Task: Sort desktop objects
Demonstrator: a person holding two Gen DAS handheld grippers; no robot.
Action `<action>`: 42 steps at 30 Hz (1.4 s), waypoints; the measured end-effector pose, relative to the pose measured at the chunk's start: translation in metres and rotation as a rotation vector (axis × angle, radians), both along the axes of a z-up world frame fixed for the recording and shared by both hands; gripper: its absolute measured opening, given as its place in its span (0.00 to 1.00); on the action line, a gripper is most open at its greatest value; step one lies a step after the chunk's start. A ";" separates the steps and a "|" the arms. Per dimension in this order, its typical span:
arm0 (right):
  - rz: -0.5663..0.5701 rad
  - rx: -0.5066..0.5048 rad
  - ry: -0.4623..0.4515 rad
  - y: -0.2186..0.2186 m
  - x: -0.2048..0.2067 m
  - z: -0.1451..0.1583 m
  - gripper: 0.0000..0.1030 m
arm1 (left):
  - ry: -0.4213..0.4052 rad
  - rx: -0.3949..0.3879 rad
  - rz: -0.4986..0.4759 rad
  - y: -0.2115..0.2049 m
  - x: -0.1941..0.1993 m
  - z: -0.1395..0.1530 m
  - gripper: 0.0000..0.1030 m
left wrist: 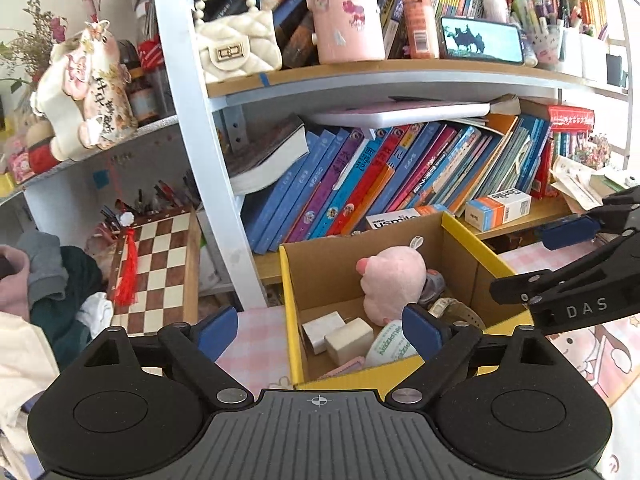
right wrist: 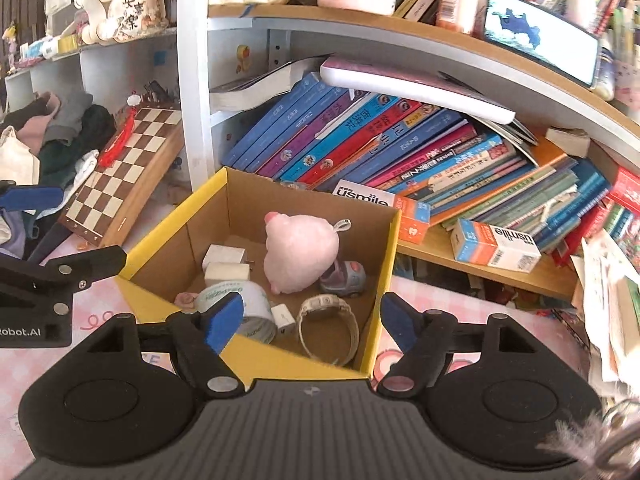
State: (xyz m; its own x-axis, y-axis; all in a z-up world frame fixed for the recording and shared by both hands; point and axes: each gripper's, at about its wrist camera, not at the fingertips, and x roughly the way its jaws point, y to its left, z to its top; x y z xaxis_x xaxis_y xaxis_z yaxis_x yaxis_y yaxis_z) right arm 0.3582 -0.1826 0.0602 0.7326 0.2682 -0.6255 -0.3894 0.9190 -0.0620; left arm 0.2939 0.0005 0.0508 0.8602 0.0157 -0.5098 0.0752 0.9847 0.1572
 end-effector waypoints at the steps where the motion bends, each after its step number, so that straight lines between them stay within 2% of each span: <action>1: -0.006 0.007 -0.001 -0.001 -0.005 0.001 0.72 | -0.001 -0.001 0.001 0.001 -0.004 0.001 0.89; 6: -0.032 0.037 -0.013 -0.006 -0.036 0.004 0.73 | -0.002 -0.020 0.013 0.003 -0.031 0.002 0.90; 15: -0.099 0.095 -0.026 -0.014 -0.093 0.003 0.80 | -0.016 -0.023 0.001 0.002 -0.086 0.004 0.94; 18: -0.117 0.101 -0.033 -0.015 -0.112 0.001 0.83 | -0.011 -0.053 0.015 0.007 -0.101 0.003 0.95; 21: -0.140 0.111 -0.028 -0.017 -0.129 -0.004 0.86 | 0.004 -0.091 0.030 0.014 -0.111 0.000 0.97; 30: -0.204 0.114 0.009 -0.020 -0.173 -0.029 0.86 | 0.028 -0.112 0.083 0.028 -0.144 -0.016 0.97; 36: -0.237 0.086 0.015 -0.017 -0.199 -0.047 0.88 | 0.034 -0.078 0.097 0.026 -0.165 -0.027 0.97; 42: -0.257 0.081 0.007 -0.012 -0.229 -0.058 0.95 | 0.044 -0.064 0.104 0.023 -0.184 -0.034 0.97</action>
